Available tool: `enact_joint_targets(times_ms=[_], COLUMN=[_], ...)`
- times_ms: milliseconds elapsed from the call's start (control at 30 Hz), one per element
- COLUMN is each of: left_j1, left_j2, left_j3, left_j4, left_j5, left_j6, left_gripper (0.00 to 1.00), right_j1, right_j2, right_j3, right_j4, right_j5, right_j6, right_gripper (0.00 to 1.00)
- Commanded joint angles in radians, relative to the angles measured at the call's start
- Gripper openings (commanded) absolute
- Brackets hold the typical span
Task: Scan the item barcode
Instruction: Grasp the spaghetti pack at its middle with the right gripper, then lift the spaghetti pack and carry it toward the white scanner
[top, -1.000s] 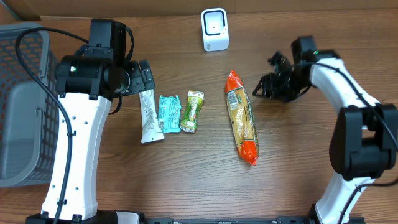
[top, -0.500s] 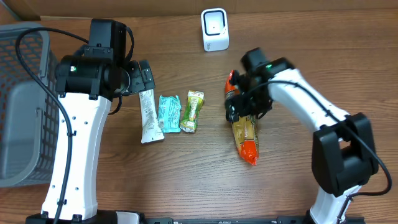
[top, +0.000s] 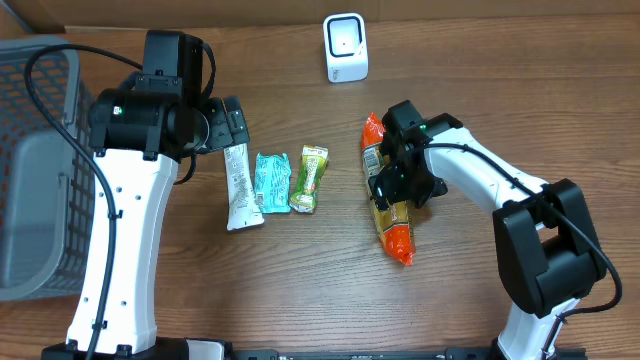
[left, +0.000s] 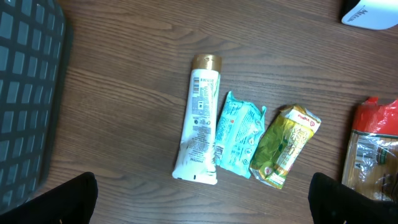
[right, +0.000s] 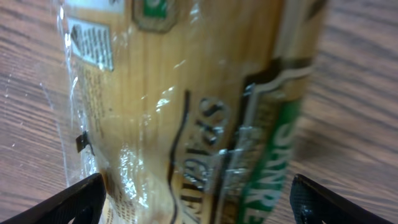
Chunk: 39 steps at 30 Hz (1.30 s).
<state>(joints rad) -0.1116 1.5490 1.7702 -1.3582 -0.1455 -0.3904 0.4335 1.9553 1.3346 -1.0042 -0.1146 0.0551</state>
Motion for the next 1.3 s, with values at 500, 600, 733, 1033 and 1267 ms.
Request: enact_joint_targets(times_ms=[500,600,733,1033,1267], left_j1=[0.000,0.000,0.000,0.000,0.000], left_j2=[0.007,0.007,0.007,0.007,0.007], left_j3=[0.011,0.011,0.011,0.011,0.011], left_j4=[0.001,0.001,0.001,0.002,0.001], left_j5=[0.008,0.008,0.008,0.008,0.008], left_j6=[-0.006,-0.006,-0.006,-0.006,-0.006], left_gripper=[1.00,1.00,1.00,1.00,1.00], right_j1=[0.006,0.006,0.024,0.040,0.039], right_j2=[-0.048,-0.046,-0.046,-0.046,-0.046], right_j3=[0.062,0.018,-0.036,-0.107,-0.107], right_j4=[-0.076,-0.036,-0.004,0.065,0.085], right_j5=[-0.066,-0.071,-0.078,0.034,0.102], right_j6=[-0.011,-0.011,-0.011,0.005,0.032], right_gripper=[0.95,0.95,0.95,0.93,0.33])
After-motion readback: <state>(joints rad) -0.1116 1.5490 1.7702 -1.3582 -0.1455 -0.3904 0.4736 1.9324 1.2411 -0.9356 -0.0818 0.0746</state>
